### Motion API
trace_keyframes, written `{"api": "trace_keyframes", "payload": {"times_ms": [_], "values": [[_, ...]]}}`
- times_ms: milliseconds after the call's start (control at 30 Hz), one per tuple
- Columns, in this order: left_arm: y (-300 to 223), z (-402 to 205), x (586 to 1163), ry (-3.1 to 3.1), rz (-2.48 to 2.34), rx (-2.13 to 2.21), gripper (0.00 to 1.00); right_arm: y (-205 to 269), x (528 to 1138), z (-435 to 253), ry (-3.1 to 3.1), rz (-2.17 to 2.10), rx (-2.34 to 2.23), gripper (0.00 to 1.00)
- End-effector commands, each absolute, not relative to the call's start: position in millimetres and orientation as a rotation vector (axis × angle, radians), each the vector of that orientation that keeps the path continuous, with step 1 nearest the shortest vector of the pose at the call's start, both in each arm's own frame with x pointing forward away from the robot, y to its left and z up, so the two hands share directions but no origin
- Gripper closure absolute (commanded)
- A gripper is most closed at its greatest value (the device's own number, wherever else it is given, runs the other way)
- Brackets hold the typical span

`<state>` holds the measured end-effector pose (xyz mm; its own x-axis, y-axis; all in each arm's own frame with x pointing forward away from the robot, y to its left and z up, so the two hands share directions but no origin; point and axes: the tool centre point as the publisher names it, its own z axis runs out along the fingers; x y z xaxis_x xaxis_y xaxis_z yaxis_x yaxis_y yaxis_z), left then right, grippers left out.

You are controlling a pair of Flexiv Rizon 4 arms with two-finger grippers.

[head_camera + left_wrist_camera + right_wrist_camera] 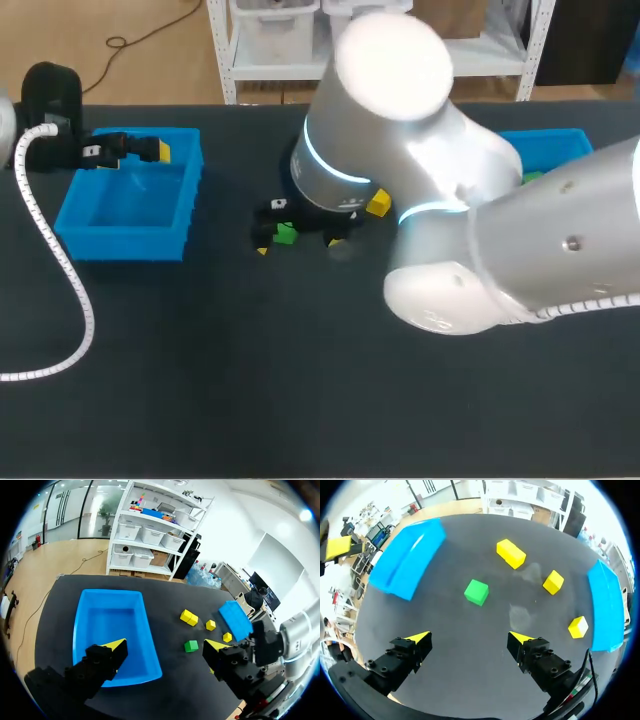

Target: Put the green cubes in the right bin and the yellow cubes in the left bin.

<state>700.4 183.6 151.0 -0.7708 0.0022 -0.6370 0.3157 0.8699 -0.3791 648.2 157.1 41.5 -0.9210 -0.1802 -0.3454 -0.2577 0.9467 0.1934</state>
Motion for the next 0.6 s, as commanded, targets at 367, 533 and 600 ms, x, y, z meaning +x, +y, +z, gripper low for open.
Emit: {"api": "trace_keyframes", "payload": {"times_ms": [367,533,600], "values": [[185,150,700,2.376,-0.635,0.231,0.0,173,687,19,2.841,0.243,-0.293,0.0],[185,150,700,2.376,-0.635,0.231,0.0,174,693,10,2.889,0.235,-0.264,0.0],[185,150,700,2.376,-0.635,0.231,0.0,175,696,7,2.899,0.238,-0.249,0.0]]}}
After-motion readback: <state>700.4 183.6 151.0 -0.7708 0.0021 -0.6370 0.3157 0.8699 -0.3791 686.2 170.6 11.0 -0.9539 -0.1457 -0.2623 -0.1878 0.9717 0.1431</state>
